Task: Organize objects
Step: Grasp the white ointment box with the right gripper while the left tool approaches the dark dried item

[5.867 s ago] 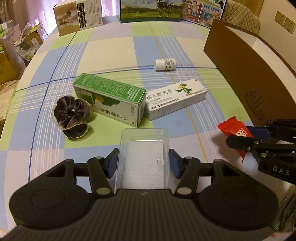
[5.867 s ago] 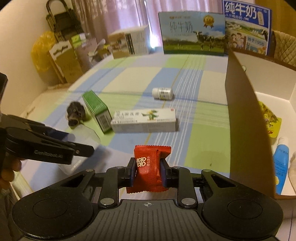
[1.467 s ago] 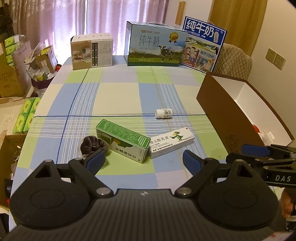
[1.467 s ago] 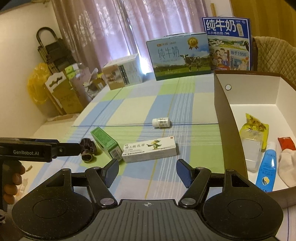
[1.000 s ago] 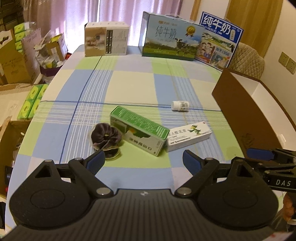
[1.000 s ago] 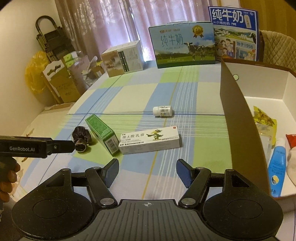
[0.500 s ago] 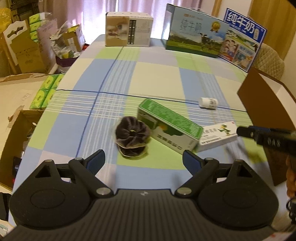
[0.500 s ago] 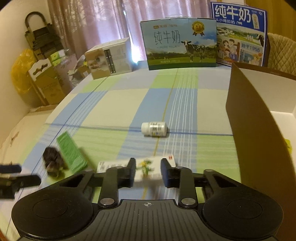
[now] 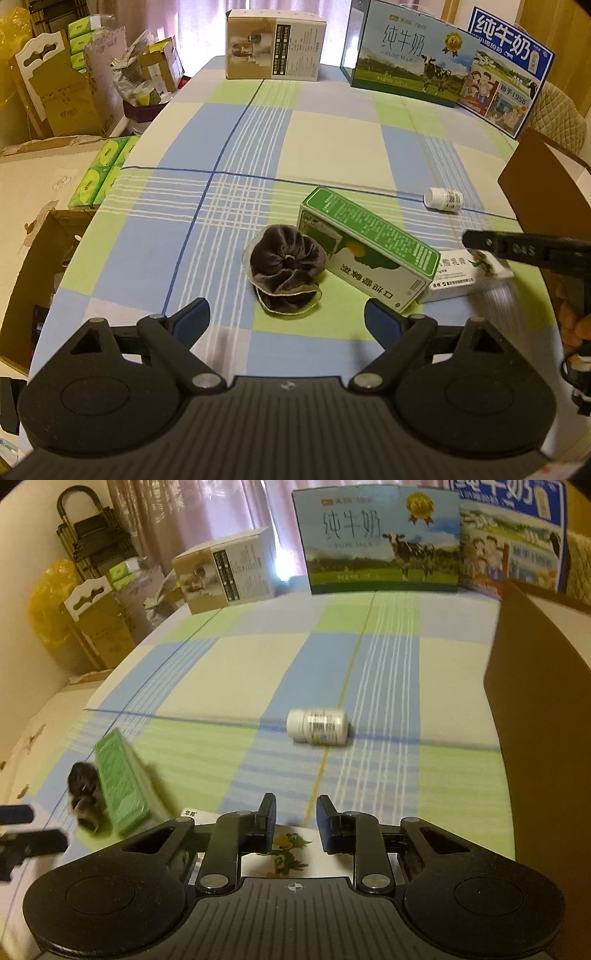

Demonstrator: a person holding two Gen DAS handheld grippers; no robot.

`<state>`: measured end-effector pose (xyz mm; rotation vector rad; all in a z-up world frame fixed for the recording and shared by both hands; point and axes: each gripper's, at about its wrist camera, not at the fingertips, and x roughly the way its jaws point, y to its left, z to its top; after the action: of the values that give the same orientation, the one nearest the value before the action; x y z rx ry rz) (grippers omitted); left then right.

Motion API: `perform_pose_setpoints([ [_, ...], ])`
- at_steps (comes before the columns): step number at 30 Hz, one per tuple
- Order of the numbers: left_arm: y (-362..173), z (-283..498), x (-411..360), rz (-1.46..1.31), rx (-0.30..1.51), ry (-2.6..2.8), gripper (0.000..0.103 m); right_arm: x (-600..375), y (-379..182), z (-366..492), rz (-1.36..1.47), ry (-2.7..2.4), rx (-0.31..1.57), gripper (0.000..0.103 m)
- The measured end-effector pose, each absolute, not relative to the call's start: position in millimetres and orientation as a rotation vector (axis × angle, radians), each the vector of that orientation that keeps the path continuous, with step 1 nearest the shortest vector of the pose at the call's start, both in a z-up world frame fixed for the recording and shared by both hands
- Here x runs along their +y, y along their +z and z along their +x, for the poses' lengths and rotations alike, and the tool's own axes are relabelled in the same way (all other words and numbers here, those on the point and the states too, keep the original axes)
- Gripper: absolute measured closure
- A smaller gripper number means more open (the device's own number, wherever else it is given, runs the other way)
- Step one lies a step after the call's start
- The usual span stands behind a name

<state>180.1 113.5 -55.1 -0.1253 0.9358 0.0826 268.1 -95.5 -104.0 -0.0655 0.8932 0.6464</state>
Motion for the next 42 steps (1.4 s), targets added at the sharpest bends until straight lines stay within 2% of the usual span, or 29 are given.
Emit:
perform_pose_setpoints([
  [6,-54,180,113,-0.133,0.935,0.079,0.015,-120,-100,245,-0.028,0.594,1.040,0.081],
  [12,-54,179,112,-0.127,0.939,0.074,0.015,-133,-89,212,-0.064,0.631,1.036,0.079],
  [13,-54,178,112,-0.128,0.938,0.073,0.015,-133,-87,207,-0.074,0.649,1.027,0.075],
  [15,-54,178,113,-0.137,0.940,0.071,0.015,-131,-84,199,-0.099,0.701,0.997,0.051],
  [16,-54,178,113,-0.143,0.940,0.070,0.015,-129,-83,196,-0.122,0.722,0.974,0.036],
  [17,-54,177,114,-0.150,0.941,0.069,0.015,-126,-80,190,-0.156,0.738,0.941,0.032],
  [21,-54,176,115,-0.157,0.941,0.068,0.015,-112,-81,171,-0.284,0.846,0.878,0.027],
  [27,-56,174,118,-0.152,0.949,0.076,0.015,-99,-103,155,-0.515,0.841,0.831,0.028],
  [28,-56,174,118,-0.152,0.947,0.075,0.015,-101,-105,158,-0.519,0.819,0.832,0.035],
  [29,-56,174,117,-0.148,0.945,0.073,0.015,-104,-106,162,-0.494,0.808,0.846,0.050],
  [30,-56,174,117,-0.144,0.943,0.071,0.015,-107,-107,168,-0.449,0.793,0.873,0.053],
  [32,-56,175,114,-0.134,0.942,0.067,0.015,-115,-108,181,-0.373,0.732,0.909,0.066],
  [42,-64,189,113,-0.070,0.948,0.093,0.015,-137,-108,211,-0.144,0.574,0.958,0.067],
])
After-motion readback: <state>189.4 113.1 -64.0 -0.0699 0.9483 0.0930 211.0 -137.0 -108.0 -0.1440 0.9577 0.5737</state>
